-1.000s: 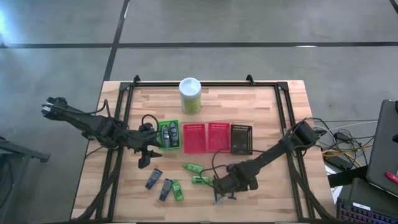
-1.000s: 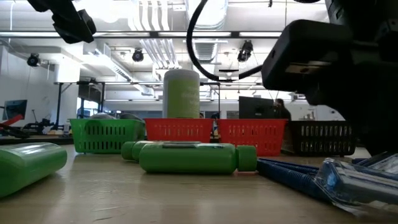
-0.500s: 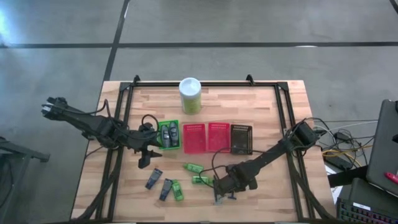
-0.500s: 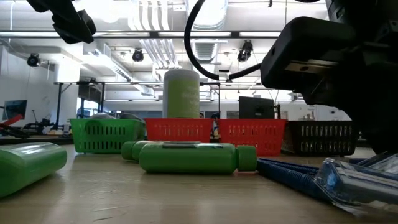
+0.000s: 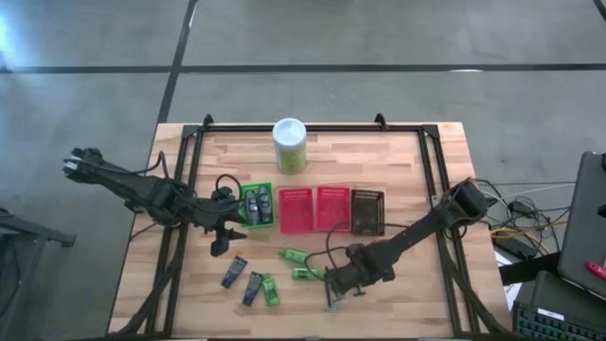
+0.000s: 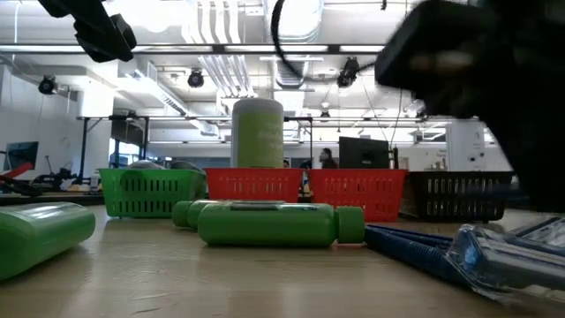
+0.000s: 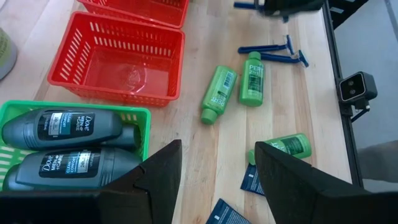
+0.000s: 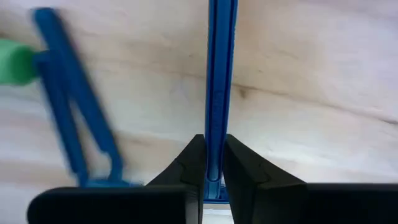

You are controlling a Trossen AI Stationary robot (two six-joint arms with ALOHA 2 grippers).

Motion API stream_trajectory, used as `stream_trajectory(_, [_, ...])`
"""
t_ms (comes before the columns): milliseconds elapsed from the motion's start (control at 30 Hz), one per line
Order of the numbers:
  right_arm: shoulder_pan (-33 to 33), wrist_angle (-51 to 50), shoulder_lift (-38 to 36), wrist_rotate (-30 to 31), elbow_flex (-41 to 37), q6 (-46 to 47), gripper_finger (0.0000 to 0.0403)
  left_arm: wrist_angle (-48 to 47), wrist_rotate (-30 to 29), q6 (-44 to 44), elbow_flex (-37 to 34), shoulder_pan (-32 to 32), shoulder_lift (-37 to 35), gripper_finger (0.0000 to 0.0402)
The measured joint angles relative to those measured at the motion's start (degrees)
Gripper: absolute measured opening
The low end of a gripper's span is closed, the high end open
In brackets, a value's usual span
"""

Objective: Pick & Place Travel size toiletries
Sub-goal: Put the right blue razor into the black bin

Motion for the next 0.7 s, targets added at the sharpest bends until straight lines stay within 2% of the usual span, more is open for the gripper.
stream_trajectory(200, [0.02,-4.25,-7.69,1.75,0.07,1.38,0.0033,0.31,0.00,-0.04,0.00,0.02,0.00,0.0206])
stream_trajectory(467, [-4.24,-18.15,-18.90,10.90,0.06,3.13,0.0034,0.74,-1.01,-0.15,0.00,0.04,0.00,0.0206])
stream_trajectory(567, [-9.33,-22.19,-21.66,11.30,-0.19,-2.09,0.0034,0.93,-1.05,-0.25,0.00,0.04,0.00,0.0206])
stream_trajectory(700, [-17.75,-22.50,-23.22,11.56,-1.46,-12.33,0.0034,0.90,-1.09,-1.51,0.00,0.08,0.00,0.0206])
